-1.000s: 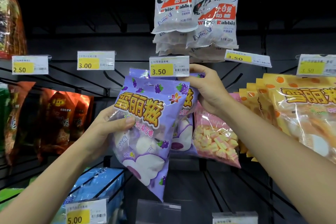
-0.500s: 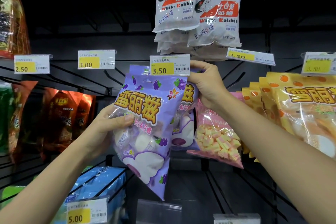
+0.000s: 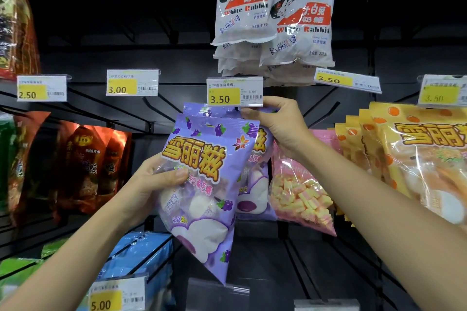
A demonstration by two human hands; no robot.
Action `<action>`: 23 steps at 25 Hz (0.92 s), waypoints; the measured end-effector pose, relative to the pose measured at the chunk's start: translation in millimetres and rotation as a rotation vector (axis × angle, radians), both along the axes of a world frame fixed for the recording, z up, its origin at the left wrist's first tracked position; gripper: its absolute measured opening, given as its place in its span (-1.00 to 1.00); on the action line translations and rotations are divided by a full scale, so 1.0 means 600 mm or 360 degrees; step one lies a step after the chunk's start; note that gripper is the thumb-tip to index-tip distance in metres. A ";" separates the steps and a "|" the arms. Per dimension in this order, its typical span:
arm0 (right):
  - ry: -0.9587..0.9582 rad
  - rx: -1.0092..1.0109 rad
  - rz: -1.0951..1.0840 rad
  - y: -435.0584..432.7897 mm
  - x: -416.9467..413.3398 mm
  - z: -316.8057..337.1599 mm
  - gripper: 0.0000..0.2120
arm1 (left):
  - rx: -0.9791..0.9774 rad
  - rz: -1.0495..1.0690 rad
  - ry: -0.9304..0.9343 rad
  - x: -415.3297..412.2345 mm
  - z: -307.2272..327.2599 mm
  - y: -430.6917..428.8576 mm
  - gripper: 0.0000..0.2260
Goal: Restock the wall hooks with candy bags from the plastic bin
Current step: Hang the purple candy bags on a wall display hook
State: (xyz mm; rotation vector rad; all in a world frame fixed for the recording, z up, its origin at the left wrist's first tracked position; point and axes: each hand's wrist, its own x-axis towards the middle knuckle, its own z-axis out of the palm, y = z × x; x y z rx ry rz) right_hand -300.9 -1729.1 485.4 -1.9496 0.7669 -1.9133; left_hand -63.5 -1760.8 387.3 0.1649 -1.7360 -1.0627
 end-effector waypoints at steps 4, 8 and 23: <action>0.0110 -0.0056 -0.0194 0.008 -0.005 -0.015 -0.82 | 0.0031 0.0083 -0.0008 -0.005 -0.010 -0.003 -0.72; 0.0251 -0.0220 -0.0712 0.027 -0.002 -0.034 -0.65 | 0.0009 0.0223 0.0079 -0.017 -0.017 0.006 -0.73; -0.0180 -0.0231 -0.0524 0.087 -0.002 -0.083 -0.74 | 0.0046 0.0341 0.0206 -0.073 0.019 0.048 -0.65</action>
